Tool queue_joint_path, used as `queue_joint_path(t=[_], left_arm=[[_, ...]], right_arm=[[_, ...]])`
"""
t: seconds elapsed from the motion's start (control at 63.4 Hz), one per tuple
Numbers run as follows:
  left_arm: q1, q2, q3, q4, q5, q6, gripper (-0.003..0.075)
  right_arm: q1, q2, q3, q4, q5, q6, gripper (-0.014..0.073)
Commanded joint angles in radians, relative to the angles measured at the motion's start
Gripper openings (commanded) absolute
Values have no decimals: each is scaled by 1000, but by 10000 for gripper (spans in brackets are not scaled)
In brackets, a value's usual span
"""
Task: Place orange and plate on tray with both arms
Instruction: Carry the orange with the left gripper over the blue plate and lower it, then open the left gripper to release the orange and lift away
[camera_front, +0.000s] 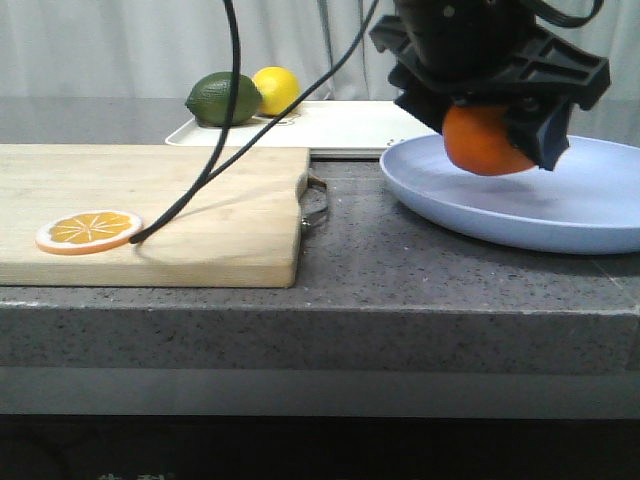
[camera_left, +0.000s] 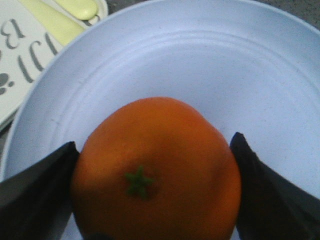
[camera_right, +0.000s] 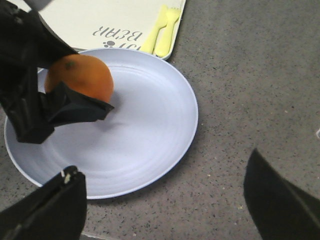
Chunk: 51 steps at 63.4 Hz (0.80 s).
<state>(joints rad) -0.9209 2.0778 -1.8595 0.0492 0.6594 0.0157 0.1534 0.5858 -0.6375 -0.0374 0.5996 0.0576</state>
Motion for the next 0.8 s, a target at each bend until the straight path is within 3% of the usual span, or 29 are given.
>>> queue_joint_path(t=[0.0, 0.126, 0.189, 0.599, 0.788], left_arm=[[-10, -47, -49, -23, -91, -2, 496], [-10, -40, -49, -49, -101, -2, 629], [-10, -40, -49, -49, -100, -2, 656], [5, -214, -39, -43, 51, -25, 654], [31, -400, 106, 1, 49, -59, 654]], right_arm=[[0, 8, -31, -3, -67, -9, 643], [0, 8, -31, -3, -67, -9, 643], [0, 8, -31, -3, -67, -9, 643], [0, 8, -31, -3, -66, -9, 643], [0, 8, -31, -3, -66, -9, 643]])
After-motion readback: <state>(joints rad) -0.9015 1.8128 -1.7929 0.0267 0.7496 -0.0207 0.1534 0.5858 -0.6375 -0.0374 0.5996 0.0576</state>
